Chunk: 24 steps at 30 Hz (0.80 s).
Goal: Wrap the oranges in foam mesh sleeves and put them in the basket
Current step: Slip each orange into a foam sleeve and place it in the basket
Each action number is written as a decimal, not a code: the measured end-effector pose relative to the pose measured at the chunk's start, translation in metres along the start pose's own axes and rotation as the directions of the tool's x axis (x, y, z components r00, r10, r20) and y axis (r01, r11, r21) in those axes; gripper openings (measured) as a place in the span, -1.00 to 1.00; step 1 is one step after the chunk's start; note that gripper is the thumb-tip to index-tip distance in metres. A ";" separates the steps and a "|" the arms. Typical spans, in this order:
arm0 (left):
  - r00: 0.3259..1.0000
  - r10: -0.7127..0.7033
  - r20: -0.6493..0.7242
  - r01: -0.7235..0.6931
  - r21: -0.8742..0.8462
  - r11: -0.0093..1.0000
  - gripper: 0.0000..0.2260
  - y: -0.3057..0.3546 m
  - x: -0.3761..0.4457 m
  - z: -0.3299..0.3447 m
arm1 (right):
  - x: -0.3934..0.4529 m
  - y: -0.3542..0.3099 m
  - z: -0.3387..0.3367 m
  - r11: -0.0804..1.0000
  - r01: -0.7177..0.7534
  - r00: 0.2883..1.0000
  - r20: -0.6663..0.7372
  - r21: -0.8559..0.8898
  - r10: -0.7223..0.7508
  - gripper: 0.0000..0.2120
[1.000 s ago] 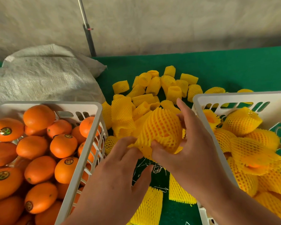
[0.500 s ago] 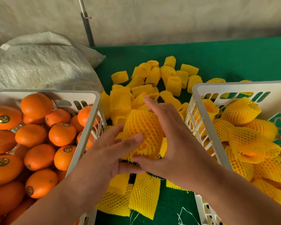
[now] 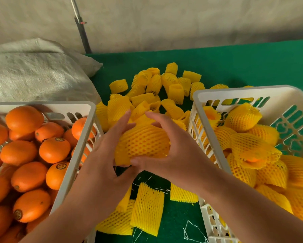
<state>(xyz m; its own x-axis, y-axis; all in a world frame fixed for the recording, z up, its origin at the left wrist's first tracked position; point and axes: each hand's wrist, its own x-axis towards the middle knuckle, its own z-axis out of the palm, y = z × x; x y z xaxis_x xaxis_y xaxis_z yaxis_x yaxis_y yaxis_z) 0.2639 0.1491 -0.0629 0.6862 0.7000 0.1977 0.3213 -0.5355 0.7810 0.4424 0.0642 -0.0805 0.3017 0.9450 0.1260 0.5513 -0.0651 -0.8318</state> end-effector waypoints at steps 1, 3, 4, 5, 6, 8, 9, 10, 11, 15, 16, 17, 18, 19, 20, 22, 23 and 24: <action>1.000 -0.009 -0.024 0.009 0.013 1.000 -0.13 -0.002 0.000 -0.001 | 0.001 0.001 0.000 1.000 0.019 1.000 -0.023 -0.013 -0.020 -0.16; 0.995 -0.067 -0.079 0.073 0.081 0.994 -0.03 -0.007 -0.001 -0.004 | 0.002 -0.001 0.000 0.998 0.049 0.995 -0.082 -0.025 -0.051 -0.24; 0.991 -0.101 -0.085 0.113 0.145 0.983 -0.03 -0.010 -0.002 -0.005 | 0.002 -0.002 -0.003 0.998 0.054 0.991 -0.125 -0.020 -0.056 -0.27; 0.990 -0.117 -0.073 0.130 0.214 0.968 -0.12 -0.013 -0.002 -0.006 | 0.001 -0.004 -0.007 0.999 0.053 0.983 -0.176 -0.005 -0.053 -0.29; 0.992 -0.118 -0.047 0.127 0.278 0.952 -0.27 -0.017 -0.002 -0.005 | 0.001 -0.007 -0.012 0.999 0.049 0.971 -0.235 0.016 -0.043 -0.31; 0.986 -0.149 0.070 0.110 0.391 0.914 -0.61 -0.025 -0.002 0.000 | -0.003 -0.013 -0.030 0.998 0.030 0.935 -0.355 0.057 -0.008 -0.32; 0.969 -0.190 0.155 0.105 0.438 0.893 -0.72 -0.029 -0.002 0.002 | -0.008 -0.016 -0.042 0.997 0.017 0.915 -0.404 0.071 0.013 -0.32; 0.943 -0.238 0.233 0.100 0.484 0.869 -0.79 -0.032 -0.003 0.003 | -0.016 -0.018 -0.056 0.997 0.002 0.895 -0.444 0.082 0.034 -0.32; 0.916 -0.278 0.289 0.088 0.531 0.843 -0.85 -0.035 -0.004 0.003 | -0.027 -0.019 -0.071 0.996 -0.013 0.875 -0.481 0.090 0.055 -0.33; 0.836 -0.383 0.393 -0.006 0.705 0.709 -0.80 -0.057 -0.006 0.004 | -0.096 -0.004 -0.131 0.986 -0.141 0.778 -0.607 0.088 0.165 -0.35; 0.809 -0.411 0.419 -0.030 0.729 0.684 -0.78 -0.063 -0.006 0.004 | -0.115 0.004 -0.143 0.979 -0.189 0.755 -0.626 0.075 0.193 -0.35; 0.784 -0.428 0.450 -0.054 0.736 0.675 -0.76 -0.069 -0.007 0.005 | -0.131 0.012 -0.155 0.969 -0.240 0.735 -0.640 0.061 0.223 -0.34; 0.761 -0.439 0.478 -0.068 0.731 0.679 -0.74 -0.073 -0.007 0.004 | -0.145 0.021 -0.165 0.956 -0.288 0.717 -0.649 0.055 0.253 -0.34; 0.739 -0.444 0.506 -0.073 0.716 0.695 -0.74 -0.075 -0.006 0.004 | -0.154 0.033 -0.174 0.942 -0.333 0.701 -0.657 0.042 0.277 -0.33; 0.721 -0.450 0.527 -0.069 0.700 0.710 -0.73 -0.077 -0.005 0.004 | -0.159 0.045 -0.181 0.925 -0.379 0.682 -0.671 0.016 0.291 -0.31; 0.706 -0.438 0.556 -0.062 0.666 0.744 -0.73 -0.076 -0.001 0.005 | -0.158 0.073 -0.192 0.879 -0.473 0.646 -0.701 -0.057 0.302 -0.28; 0.700 -0.427 0.572 -0.070 0.651 0.756 -0.72 -0.075 0.000 0.006 | -0.152 0.085 -0.196 0.854 -0.512 0.635 -0.710 -0.090 0.305 -0.27; 0.693 -0.417 0.588 -0.082 0.640 0.764 -0.71 -0.074 0.001 0.007 | -0.145 0.096 -0.198 0.829 -0.545 0.626 -0.718 -0.123 0.305 -0.26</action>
<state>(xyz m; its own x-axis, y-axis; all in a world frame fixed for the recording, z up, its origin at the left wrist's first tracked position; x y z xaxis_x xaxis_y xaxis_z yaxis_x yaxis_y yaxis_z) 0.2457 0.1863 -0.1243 0.7251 0.4311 -0.5369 0.6066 -0.7689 0.2019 0.6055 -0.1422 -0.0721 0.9153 0.3417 0.2131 0.3882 -0.6085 -0.6921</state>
